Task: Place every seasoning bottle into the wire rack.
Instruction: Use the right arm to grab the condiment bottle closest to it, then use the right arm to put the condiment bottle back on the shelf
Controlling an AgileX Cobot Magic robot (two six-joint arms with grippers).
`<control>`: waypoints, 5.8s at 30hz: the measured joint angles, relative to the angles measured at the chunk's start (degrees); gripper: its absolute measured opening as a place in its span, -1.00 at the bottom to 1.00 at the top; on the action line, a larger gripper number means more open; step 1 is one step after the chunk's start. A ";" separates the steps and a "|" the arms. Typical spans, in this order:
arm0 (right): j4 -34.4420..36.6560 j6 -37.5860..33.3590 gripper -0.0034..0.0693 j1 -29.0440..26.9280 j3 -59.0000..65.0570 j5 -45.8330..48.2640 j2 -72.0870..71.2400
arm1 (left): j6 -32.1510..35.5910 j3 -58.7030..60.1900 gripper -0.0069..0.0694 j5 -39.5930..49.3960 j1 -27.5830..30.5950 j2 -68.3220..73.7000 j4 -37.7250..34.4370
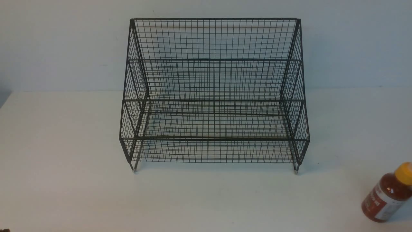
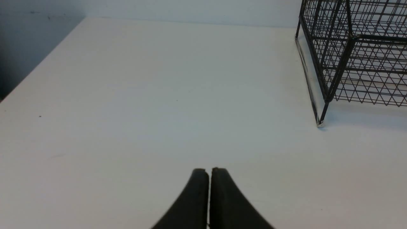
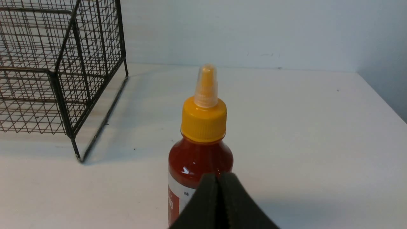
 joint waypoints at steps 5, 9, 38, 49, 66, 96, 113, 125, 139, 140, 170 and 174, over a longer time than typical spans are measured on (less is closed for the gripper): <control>0.00 0.00 -0.95 0.00 0.00 0.00 0.00 | 0.00 0.00 -0.83 0.00 0.00 0.00 0.00; 0.00 0.00 -0.95 0.00 0.00 0.00 0.00 | 0.00 0.00 -0.83 0.00 0.00 0.00 0.00; 43.81 -3.92 -0.95 0.06 -20.83 5.48 2.28 | 0.00 0.00 -0.83 0.10 0.00 0.00 0.00; 15.37 3.90 -0.86 0.06 -47.24 33.89 27.72 | 0.00 0.00 -0.83 0.10 0.00 0.00 0.00; 8.55 2.03 0.60 0.06 -51.28 37.48 57.80 | 0.00 0.00 -0.83 0.10 0.00 0.00 0.00; 4.23 4.14 0.89 0.06 -51.69 26.20 80.33 | 0.00 0.00 -0.83 0.10 0.00 0.00 0.00; 4.23 4.06 -0.22 0.06 -52.49 29.66 83.51 | 0.00 0.00 -0.83 0.10 0.00 0.00 0.00; 4.30 4.06 -0.22 0.06 -62.08 42.68 78.16 | 0.00 0.00 -0.83 0.10 0.00 0.00 0.00; 23.17 1.95 -0.22 0.50 -83.71 51.30 71.62 | 0.00 0.00 -0.83 0.10 0.00 0.00 0.00; 24.29 1.75 -0.22 1.09 -84.57 51.36 71.74 | 0.00 0.00 -0.83 0.10 0.00 0.00 0.00; -5.97 20.71 -0.22 31.49 -101.42 45.08 107.38 | 0.00 0.00 -0.83 0.10 0.00 0.00 0.00; -6.42 21.71 -0.22 31.56 -101.42 45.08 109.16 | 0.00 0.00 -0.83 0.15 0.00 0.00 0.00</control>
